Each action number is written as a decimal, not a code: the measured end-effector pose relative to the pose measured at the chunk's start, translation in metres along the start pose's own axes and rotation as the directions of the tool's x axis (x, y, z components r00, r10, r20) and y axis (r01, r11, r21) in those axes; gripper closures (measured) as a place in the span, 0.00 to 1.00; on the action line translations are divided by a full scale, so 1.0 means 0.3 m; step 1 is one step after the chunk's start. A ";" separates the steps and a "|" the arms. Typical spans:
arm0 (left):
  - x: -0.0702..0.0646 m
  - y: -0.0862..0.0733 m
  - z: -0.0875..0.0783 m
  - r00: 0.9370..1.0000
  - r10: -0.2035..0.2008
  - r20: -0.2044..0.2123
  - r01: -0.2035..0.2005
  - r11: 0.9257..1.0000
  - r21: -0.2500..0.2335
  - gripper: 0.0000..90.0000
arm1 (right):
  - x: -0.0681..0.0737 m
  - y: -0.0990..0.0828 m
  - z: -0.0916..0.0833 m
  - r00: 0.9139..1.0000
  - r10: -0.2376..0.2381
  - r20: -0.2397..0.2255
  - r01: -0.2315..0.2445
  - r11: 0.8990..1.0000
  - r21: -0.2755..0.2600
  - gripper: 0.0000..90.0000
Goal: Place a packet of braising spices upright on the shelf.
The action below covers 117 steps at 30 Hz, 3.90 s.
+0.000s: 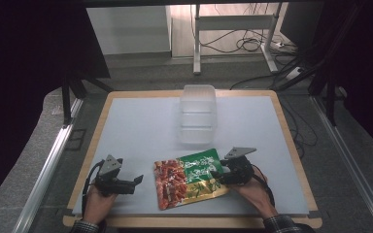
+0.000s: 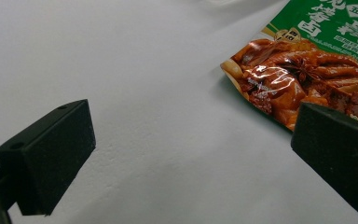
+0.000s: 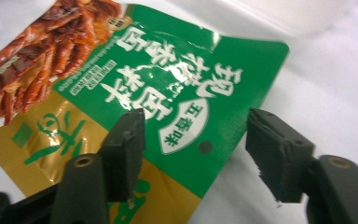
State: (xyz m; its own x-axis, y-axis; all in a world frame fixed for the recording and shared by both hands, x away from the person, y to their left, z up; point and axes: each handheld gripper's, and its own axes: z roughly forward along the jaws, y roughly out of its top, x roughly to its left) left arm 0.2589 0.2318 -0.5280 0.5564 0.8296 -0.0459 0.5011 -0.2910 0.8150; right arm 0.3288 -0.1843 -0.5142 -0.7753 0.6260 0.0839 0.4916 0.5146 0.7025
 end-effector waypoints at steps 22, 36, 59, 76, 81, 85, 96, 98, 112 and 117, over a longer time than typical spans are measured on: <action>-0.003 0.000 0.003 1.000 0.006 -0.007 -0.006 1.000 0.005 0.00 | 0.060 0.041 0.039 0.993 -0.120 0.012 0.120 0.993 0.019 0.89; 0.001 -0.001 -0.002 1.000 0.002 -0.015 -0.002 1.000 0.002 0.00 | 0.075 0.086 0.003 0.994 -0.107 -0.006 0.107 0.994 -0.036 0.99; 0.001 0.001 -0.009 1.000 0.003 -0.005 -0.003 1.000 -0.022 0.00 | 0.109 0.311 -0.099 0.983 -0.163 -0.086 0.151 0.979 -0.138 0.99; 0.003 0.003 -0.018 1.000 0.004 -0.001 -0.004 0.999 -0.042 0.00 | 0.147 0.478 -0.161 0.967 -0.204 -0.153 0.175 0.967 -0.186 0.99; 0.001 0.003 -0.018 1.000 0.006 0.003 -0.006 0.999 -0.046 0.00 | 0.156 0.521 -0.175 0.962 -0.220 -0.162 0.186 0.962 -0.199 0.99; 0.002 0.004 -0.018 1.000 0.008 0.002 -0.008 0.999 -0.047 0.00 | 0.161 0.544 -0.181 0.960 -0.229 -0.163 0.194 0.960 -0.204 0.99; 0.002 0.004 -0.018 1.000 0.009 0.002 -0.009 0.999 -0.049 0.00 | 0.147 0.623 -0.176 0.961 -0.243 -0.131 0.211 0.953 -0.218 0.99; 0.002 0.004 -0.019 1.000 0.008 0.000 -0.008 0.999 -0.050 0.00 | 0.139 0.636 -0.175 0.963 -0.240 -0.126 0.208 0.952 -0.225 0.99; 0.001 0.005 -0.020 1.000 0.009 -0.002 -0.009 0.999 -0.050 0.00 | 0.105 0.742 -0.158 0.962 -0.228 -0.150 0.182 0.946 -0.269 0.99; 0.000 0.005 -0.020 1.000 0.011 -0.002 -0.011 0.999 -0.047 0.00 | 0.100 0.796 -0.148 0.962 -0.237 -0.134 0.192 0.941 -0.280 1.00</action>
State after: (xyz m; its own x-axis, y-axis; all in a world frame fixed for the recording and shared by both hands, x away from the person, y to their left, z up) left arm 0.2557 0.2343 -0.5234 0.5604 0.8275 -0.0359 0.4632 -0.2771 0.8418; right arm 0.4053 -0.0687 -0.3124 -0.9155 0.4022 0.0092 0.2024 0.4408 0.8745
